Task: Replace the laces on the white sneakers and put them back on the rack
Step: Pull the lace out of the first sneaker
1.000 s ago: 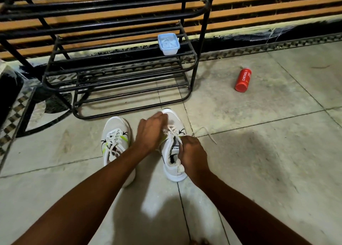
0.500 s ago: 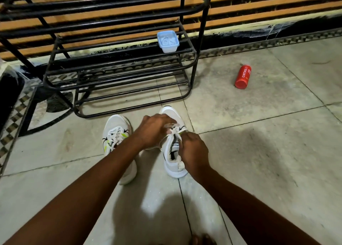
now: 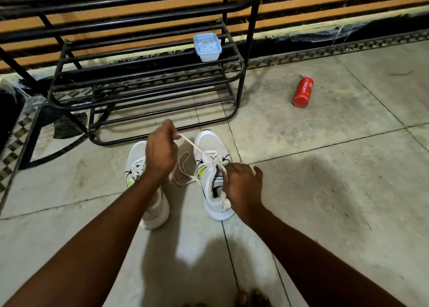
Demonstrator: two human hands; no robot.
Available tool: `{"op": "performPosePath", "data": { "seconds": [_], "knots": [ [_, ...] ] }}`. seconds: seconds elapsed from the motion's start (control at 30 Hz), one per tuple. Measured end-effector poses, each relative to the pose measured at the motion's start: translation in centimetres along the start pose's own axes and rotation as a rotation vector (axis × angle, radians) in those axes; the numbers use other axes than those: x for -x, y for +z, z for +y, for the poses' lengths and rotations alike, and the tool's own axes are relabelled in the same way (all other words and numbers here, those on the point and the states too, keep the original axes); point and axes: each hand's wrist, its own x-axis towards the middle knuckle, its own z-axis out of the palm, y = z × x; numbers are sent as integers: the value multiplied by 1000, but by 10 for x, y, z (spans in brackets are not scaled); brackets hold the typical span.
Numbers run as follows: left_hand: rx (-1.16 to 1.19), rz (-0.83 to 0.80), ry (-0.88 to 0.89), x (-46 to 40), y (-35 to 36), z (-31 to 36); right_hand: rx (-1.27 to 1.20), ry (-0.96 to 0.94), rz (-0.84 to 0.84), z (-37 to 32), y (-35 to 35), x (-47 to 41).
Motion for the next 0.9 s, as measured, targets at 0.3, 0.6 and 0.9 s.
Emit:
{"op": "performPosePath", "data": {
  "seconds": [0.3, 0.6, 0.9],
  "knots": [
    [631, -330, -293, 27, 23, 18, 34, 0, -12, -3, -4, -2],
    [-190, -670, 479, 17, 28, 15, 15, -2, -12, -5, -4, -2],
    [-162, -515, 173, 14, 9, -2, -84, -18, 4, -2, -11, -5]
  ]
}}
